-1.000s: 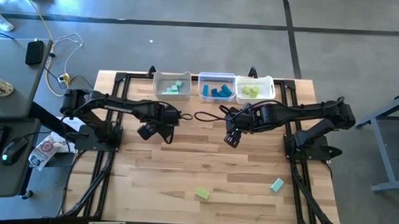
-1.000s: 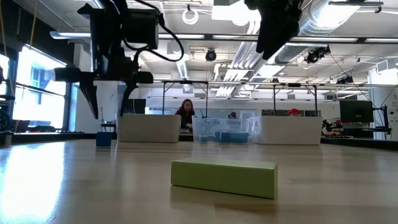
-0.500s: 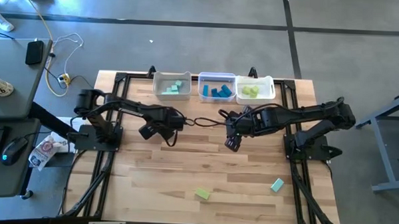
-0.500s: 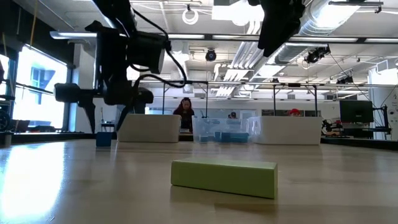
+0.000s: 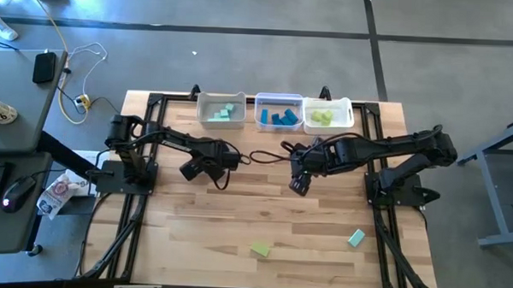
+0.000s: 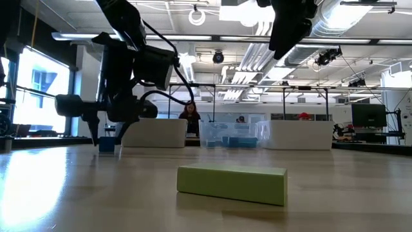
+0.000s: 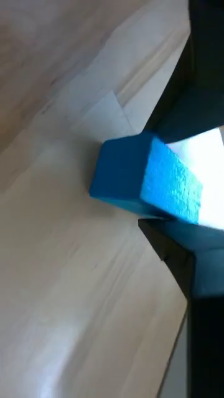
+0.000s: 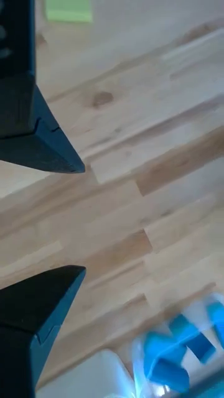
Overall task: Sort & place blocks by color
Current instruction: Put the blue block into the transparent bin, then put the light blue block into the gray bin
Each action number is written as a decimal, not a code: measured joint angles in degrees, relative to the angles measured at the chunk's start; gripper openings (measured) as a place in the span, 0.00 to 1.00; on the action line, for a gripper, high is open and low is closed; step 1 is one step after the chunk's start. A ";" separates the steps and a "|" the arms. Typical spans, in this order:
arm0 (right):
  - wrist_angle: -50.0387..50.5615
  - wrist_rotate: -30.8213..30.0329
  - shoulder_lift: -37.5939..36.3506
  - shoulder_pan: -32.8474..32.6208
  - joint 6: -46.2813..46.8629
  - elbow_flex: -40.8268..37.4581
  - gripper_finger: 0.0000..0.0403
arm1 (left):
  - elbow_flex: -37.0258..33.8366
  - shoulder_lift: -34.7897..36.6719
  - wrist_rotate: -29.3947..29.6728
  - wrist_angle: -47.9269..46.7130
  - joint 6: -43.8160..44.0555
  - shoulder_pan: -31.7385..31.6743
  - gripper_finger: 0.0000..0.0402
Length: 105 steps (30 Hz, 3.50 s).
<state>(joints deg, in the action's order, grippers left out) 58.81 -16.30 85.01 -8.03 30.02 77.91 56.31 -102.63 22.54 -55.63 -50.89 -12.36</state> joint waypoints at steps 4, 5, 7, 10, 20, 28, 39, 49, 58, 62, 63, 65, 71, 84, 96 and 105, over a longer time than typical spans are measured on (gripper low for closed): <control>0.04 2.28 0.00 0.00 0.02 0.00 0.60 | 0.02 0.08 -2.55 -0.32 6.51 -0.58 0.33; 0.04 2.80 0.00 0.00 0.02 0.00 0.60 | 0.08 0.19 -3.94 -0.56 7.88 -0.85 0.29; 0.03 2.93 0.00 0.00 0.02 0.00 0.60 | 0.16 0.37 -6.48 -0.74 10.39 -1.32 0.25; 0.02 2.95 0.00 0.00 0.20 0.00 0.60 | 0.15 1.08 -8.91 -0.47 13.00 -1.88 0.25; -0.02 2.96 0.00 0.00 1.09 0.00 0.60 | 0.00 8.31 -14.59 10.01 13.37 -1.94 0.25; -0.01 2.99 0.00 0.00 1.02 0.00 0.60 | 0.00 12.06 -16.51 26.46 12.27 -4.53 0.25; 0.00 3.02 0.00 0.00 1.03 0.00 0.60 | 0.02 12.09 -16.65 53.29 13.11 -11.53 0.25; 0.00 4.54 0.00 -0.02 1.05 0.00 0.60 | 0.11 10.06 -21.89 67.38 18.92 -17.30 0.25; 0.00 2.82 0.00 0.00 1.09 0.00 0.60 | 5.43 2.00 -21.94 70.87 24.14 -19.57 0.25; 0.20 2.98 0.00 0.00 2.12 0.00 0.60 | 9.02 -1.90 -21.85 69.91 26.28 -20.61 0.25; 0.50 3.16 0.00 -0.01 2.12 0.00 0.60 | 9.65 -2.84 -21.84 69.62 26.72 -20.89 0.25; 1.69 3.97 0.00 -0.22 2.13 0.00 0.60 | 10.83 -4.20 -21.81 67.68 27.47 -21.54 0.25; 6.33 8.83 1.61 -1.71 0.57 0.00 0.60 | 12.26 -7.01 -22.10 64.12 28.36 -22.98 0.28; 14.46 11.27 8.50 -10.29 3.38 0.00 0.60 | 12.33 -7.76 -24.06 63.58 28.24 -23.30 0.29; 20.13 13.86 9.35 -18.92 7.52 0.00 0.60 | 12.33 -7.76 -23.54 63.64 25.69 -23.28 0.48; 23.21 16.34 9.35 -24.93 7.52 0.00 0.60 | 12.33 -7.76 -21.96 63.64 28.22 -22.89 0.55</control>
<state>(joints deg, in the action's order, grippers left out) 82.02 0.04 94.37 -32.96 37.54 77.91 68.64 -110.39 0.58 8.01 -22.68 -35.25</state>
